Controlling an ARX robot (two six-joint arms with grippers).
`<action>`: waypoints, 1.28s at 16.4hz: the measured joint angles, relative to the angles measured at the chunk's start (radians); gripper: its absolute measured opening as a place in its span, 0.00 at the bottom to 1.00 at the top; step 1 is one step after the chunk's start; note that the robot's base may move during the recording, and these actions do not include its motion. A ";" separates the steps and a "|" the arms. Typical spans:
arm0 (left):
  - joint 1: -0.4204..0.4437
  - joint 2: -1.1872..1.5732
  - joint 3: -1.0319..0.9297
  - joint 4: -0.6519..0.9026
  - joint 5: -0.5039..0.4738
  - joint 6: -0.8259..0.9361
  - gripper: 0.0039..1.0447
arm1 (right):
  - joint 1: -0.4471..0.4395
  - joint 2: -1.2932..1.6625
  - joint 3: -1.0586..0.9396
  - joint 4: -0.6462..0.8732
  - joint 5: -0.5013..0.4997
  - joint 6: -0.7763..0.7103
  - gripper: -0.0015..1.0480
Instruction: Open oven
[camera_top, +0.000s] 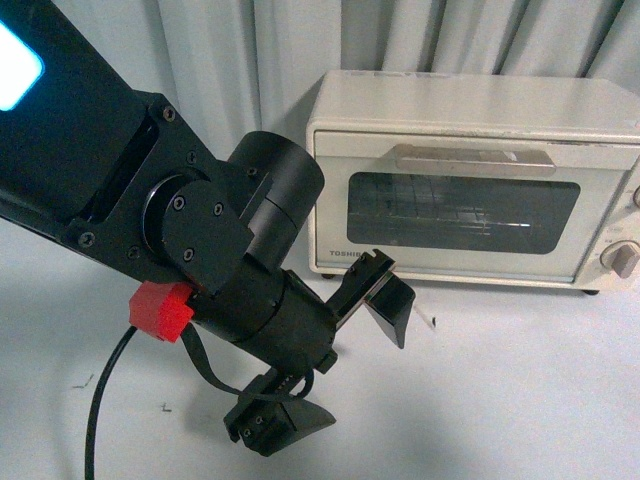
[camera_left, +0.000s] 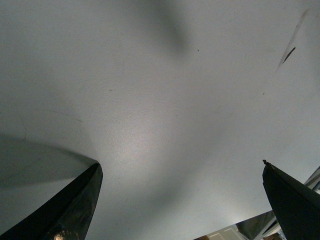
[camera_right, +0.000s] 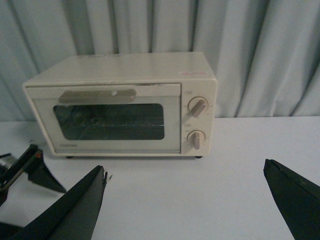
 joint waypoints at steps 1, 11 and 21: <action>0.000 0.000 0.000 0.000 0.000 0.000 0.94 | 0.000 0.000 0.000 0.020 0.025 0.000 0.87; 0.000 0.000 0.000 0.000 -0.002 -0.002 0.94 | -0.127 0.890 0.217 0.702 -0.045 -0.056 0.09; 0.000 0.000 0.000 0.001 0.001 -0.003 0.94 | 0.133 1.474 0.586 0.700 0.122 -0.078 0.02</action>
